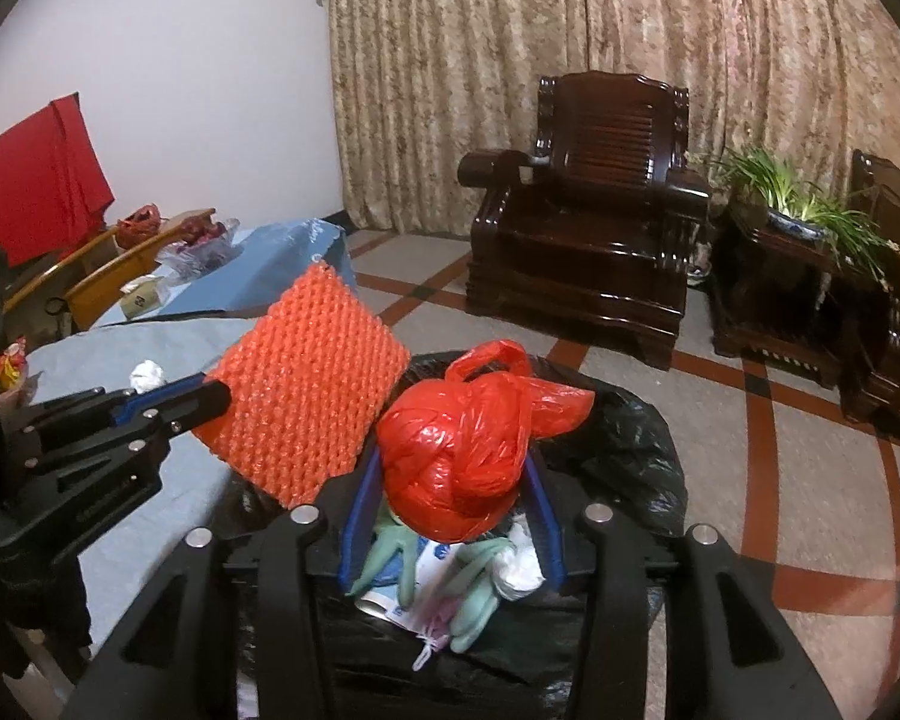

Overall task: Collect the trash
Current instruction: 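Open both grippers over the bin to drop the sleeve and red bag, then move the left gripper back to the table and grasp the second orange sleeve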

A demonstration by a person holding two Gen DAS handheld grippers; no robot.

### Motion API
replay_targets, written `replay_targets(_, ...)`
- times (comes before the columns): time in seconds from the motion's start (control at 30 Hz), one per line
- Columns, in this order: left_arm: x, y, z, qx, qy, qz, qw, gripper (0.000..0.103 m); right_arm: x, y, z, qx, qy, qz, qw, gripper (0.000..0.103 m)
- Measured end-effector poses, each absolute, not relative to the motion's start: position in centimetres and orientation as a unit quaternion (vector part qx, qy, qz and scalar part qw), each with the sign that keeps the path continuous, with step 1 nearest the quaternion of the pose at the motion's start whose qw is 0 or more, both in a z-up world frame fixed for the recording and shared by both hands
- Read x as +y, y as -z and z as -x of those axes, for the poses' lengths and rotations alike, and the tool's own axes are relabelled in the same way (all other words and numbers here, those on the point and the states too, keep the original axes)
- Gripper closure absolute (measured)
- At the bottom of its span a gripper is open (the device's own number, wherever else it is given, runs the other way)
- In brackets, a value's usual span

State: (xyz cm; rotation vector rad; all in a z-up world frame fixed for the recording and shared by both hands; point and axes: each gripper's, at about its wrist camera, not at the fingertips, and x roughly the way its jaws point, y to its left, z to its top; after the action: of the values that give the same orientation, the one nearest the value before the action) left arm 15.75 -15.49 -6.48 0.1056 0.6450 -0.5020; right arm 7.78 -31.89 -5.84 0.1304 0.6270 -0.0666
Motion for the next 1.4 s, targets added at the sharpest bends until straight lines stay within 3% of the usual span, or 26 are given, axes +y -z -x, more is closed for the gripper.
replay_targets(0.07, -15.4, 6.7, -16.1, 0.320, 0.248, -0.046, 0.913, 0.061, -32.2, 6.2, -7.8, 0.310, 0.040, -0.064, 0.948, 0.043)
replay_targets(0.13, -15.0, 6.9, -16.2, 0.319, 0.246, -0.042, 0.914, 0.053, -32.6, 6.5, -7.7, 0.312, 0.046, -0.066, 0.947, 0.036)
replay_targets(0.27, -13.8, 7.2, -16.1, 0.321, 0.235, -0.042, 0.916, 0.041, -32.8, 6.6, -7.2, 0.309, 0.058, -0.068, 0.947, 0.008)
replay_targets(0.47, -10.8, 6.5, -15.6, 0.312, 0.200, -0.037, 0.928, 0.019, -31.8, 6.6, -7.2, 0.310, 0.050, -0.075, 0.947, 0.006)
replay_targets(0.97, 0.2, 4.8, -14.1, 0.299, 0.087, -0.015, 0.950, 0.014, -22.7, 5.7, -9.4, 0.303, -0.044, -0.049, 0.951, 0.006)
replay_targets(1.4, 10.9, 6.6, -14.6, 0.319, -0.029, -0.002, 0.947, 0.014, -13.8, 6.4, -13.4, 0.295, -0.120, -0.026, 0.947, 0.006)
